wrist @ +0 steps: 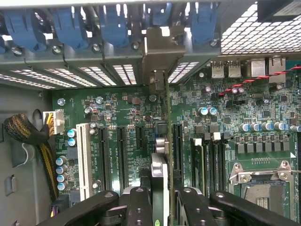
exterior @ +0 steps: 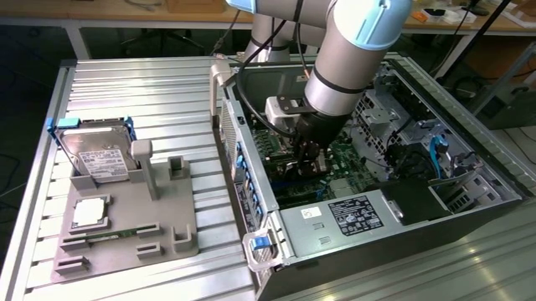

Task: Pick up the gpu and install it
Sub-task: 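Insert the gpu into the slot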

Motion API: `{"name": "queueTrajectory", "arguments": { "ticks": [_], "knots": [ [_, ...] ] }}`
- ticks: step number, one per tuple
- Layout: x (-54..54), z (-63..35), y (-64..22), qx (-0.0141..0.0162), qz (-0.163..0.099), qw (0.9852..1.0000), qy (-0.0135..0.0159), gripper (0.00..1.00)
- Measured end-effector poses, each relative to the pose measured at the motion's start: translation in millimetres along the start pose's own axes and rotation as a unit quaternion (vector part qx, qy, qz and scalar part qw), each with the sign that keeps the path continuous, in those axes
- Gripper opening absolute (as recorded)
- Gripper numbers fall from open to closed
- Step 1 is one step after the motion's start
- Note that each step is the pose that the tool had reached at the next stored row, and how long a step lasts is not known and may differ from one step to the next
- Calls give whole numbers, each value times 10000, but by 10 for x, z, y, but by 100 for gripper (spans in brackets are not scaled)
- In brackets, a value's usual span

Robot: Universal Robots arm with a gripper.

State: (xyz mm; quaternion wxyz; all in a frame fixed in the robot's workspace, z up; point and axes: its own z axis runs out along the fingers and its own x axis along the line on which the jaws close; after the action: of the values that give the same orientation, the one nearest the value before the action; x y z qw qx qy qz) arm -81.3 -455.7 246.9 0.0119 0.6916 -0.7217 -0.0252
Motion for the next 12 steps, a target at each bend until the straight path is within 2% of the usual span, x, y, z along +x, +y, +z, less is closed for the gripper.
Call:
{"name": "queueTrajectory", "arguments": {
  "ticks": [12],
  "knots": [
    [10,11,-5,-1,1,10000,-1,27]
  ]
}}
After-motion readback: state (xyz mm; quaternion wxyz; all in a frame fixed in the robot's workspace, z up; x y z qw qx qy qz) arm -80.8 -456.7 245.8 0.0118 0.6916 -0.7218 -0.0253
